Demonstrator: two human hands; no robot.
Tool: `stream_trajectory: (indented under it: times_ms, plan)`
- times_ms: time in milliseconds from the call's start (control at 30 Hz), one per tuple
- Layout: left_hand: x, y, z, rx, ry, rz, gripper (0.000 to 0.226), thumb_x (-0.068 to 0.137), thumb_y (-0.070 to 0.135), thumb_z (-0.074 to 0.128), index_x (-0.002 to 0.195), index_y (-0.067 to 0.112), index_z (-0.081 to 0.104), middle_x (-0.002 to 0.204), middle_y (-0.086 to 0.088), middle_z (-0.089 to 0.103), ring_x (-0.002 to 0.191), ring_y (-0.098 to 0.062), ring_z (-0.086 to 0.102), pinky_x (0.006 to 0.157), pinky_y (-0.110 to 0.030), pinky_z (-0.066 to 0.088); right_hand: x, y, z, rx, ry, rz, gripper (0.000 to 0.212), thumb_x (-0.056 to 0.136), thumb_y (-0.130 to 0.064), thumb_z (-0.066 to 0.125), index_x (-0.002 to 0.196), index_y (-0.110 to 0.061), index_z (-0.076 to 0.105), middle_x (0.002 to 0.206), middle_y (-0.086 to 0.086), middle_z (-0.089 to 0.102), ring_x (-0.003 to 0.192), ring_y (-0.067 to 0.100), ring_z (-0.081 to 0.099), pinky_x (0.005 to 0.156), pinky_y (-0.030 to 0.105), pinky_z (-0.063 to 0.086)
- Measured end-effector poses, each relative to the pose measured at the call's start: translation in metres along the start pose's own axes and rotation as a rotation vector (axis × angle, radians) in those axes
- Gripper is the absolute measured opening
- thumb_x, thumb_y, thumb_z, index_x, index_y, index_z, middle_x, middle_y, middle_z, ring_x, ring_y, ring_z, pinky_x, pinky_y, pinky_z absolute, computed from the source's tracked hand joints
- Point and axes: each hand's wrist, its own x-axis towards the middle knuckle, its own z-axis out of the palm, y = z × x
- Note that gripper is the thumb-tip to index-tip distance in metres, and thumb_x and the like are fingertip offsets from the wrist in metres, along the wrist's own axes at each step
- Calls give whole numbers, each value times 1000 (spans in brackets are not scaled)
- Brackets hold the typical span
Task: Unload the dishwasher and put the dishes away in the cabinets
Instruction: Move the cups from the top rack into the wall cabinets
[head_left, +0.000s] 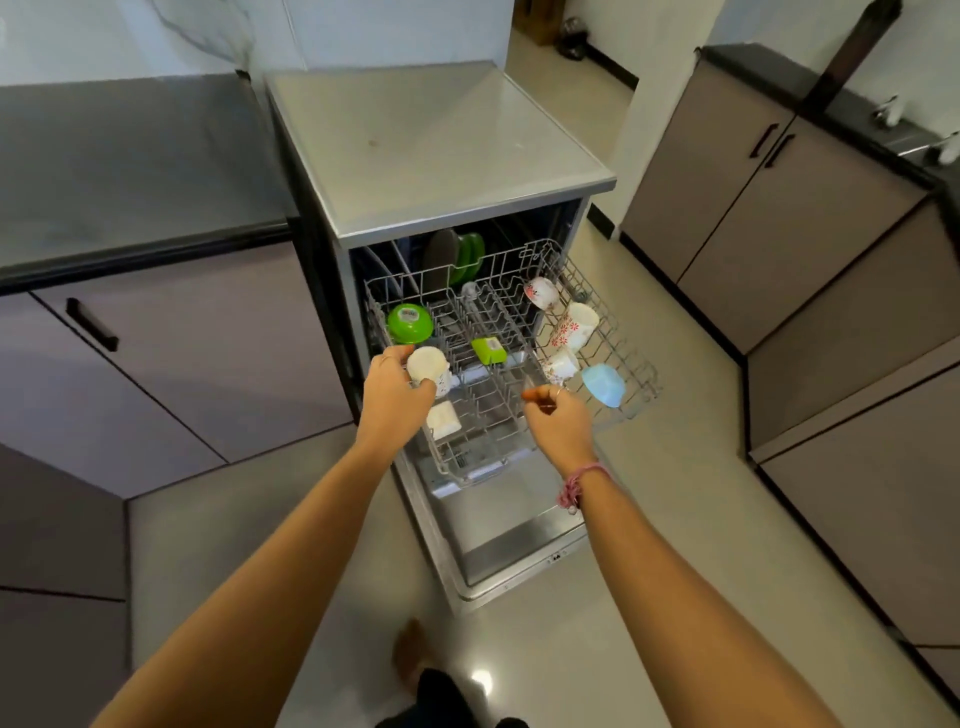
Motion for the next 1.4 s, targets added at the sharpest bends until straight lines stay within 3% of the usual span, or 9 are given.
stream_trajectory:
  times_ms: [200,400,600,767,867,967,1133,1233,1400]
  plan:
    - [30,-14,37,-82,-63,-276,58,91,14,57,143,9,31,141,-6,45,107,-18,50,80,-26,37,35,30,-16,20,71,118,19,89,-7,54,103,-9,68,92,-1,63,84,12,57,62,11,40]
    - [55,-31,60,-142,-115,-464,51,87,11,57,135,6,40,123,-14,58,110,-32,56,87,-41,47,59,53,-29,55,144,207,19,90,-9,55,104,-10,67,92,1,63,84,15,57,70,20,41]
    - [70,-53,85,-275,-179,-662,52,87,13,58,134,-1,43,102,-17,59,75,-24,53,66,-31,41,97,79,-33,160,177,353,18,87,-8,56,103,-9,66,93,6,64,79,20,57,70,29,50]
    - [90,-63,109,-310,-77,-761,50,86,17,59,130,-4,47,86,-12,53,60,-19,48,51,-26,37,145,103,-31,190,156,431,18,86,-8,56,99,-17,63,95,5,61,90,25,59,88,40,53]
    - [108,-65,125,-337,18,-788,39,85,16,60,117,-7,54,93,-17,55,71,-24,54,63,-33,44,177,114,-28,198,90,484,17,85,-9,55,98,-18,60,95,7,61,84,25,57,82,38,51]
    - [126,-61,144,-376,104,-844,48,85,20,63,125,-5,51,112,-16,58,104,-34,58,83,-43,49,208,124,-26,187,35,533,10,85,-11,55,92,-16,60,85,4,56,77,23,53,71,33,47]
    - [168,-62,169,-447,253,-880,63,79,25,73,126,-4,43,118,-10,55,113,-30,54,92,-44,47,252,140,-19,245,-12,638,12,85,-12,59,73,-16,60,64,2,53,65,20,50,70,34,45]
    - [187,-67,179,-434,339,-919,61,83,21,71,129,-5,42,122,-14,55,110,-29,54,88,-37,46,271,147,-11,301,-32,704,6,85,-15,62,87,-9,63,67,1,53,66,16,50,73,32,46]
    - [209,-91,190,-538,438,-994,80,78,34,75,138,-1,33,131,-14,49,119,-30,50,91,-35,43,295,164,15,445,-46,822,45,81,-24,71,122,-9,59,104,4,61,87,19,57,64,28,48]
